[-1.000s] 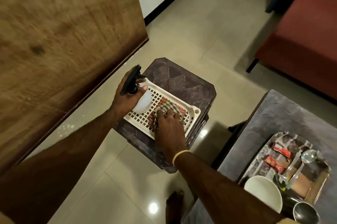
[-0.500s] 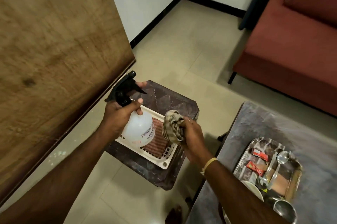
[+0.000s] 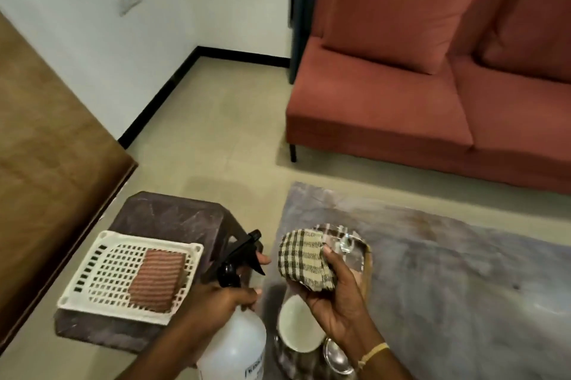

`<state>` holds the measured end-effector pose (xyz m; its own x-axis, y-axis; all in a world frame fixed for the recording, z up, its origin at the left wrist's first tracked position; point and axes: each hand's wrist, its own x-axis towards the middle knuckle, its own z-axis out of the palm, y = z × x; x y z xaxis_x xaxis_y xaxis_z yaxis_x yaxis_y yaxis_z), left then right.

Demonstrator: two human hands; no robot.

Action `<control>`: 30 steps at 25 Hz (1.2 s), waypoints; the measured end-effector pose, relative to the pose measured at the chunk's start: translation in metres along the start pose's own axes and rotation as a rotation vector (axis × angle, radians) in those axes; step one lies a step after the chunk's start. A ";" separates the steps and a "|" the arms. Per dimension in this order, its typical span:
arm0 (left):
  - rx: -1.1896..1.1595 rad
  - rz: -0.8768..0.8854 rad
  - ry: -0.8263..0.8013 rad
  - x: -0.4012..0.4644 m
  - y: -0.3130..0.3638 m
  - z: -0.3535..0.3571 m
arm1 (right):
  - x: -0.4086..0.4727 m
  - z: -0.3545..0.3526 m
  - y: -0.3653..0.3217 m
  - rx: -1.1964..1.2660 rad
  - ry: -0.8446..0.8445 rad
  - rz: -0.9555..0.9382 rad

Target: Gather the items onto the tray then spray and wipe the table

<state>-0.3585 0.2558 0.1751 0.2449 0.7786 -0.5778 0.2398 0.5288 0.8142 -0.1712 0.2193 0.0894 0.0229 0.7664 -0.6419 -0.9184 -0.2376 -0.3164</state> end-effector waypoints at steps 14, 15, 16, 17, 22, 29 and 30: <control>0.498 0.086 -0.084 -0.047 -0.101 0.417 | -0.256 -0.325 -0.192 0.383 0.394 -0.324; 0.518 0.081 -0.083 -0.052 -0.102 0.441 | -0.271 -0.344 -0.203 0.378 0.406 -0.355; 0.521 0.086 -0.098 -0.059 -0.102 0.464 | -0.286 -0.366 -0.213 0.363 0.438 -0.374; 0.508 0.095 -0.113 -0.066 -0.102 0.488 | -0.299 -0.385 -0.223 0.343 0.470 -0.381; 0.519 0.093 -0.139 -0.066 -0.117 0.581 | -0.327 -0.454 -0.248 0.395 0.513 -0.418; 0.541 0.053 -0.193 -0.035 -0.134 0.682 | -0.310 -0.507 -0.306 0.403 0.570 -0.402; 0.554 0.047 -0.186 -0.027 -0.137 0.697 | -0.305 -0.514 -0.320 0.397 0.578 -0.412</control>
<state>0.2564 -0.0733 0.0396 0.4159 0.6980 -0.5829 0.6680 0.2005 0.7166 0.3186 -0.2453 0.0278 0.4901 0.2910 -0.8217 -0.8610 0.3085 -0.4043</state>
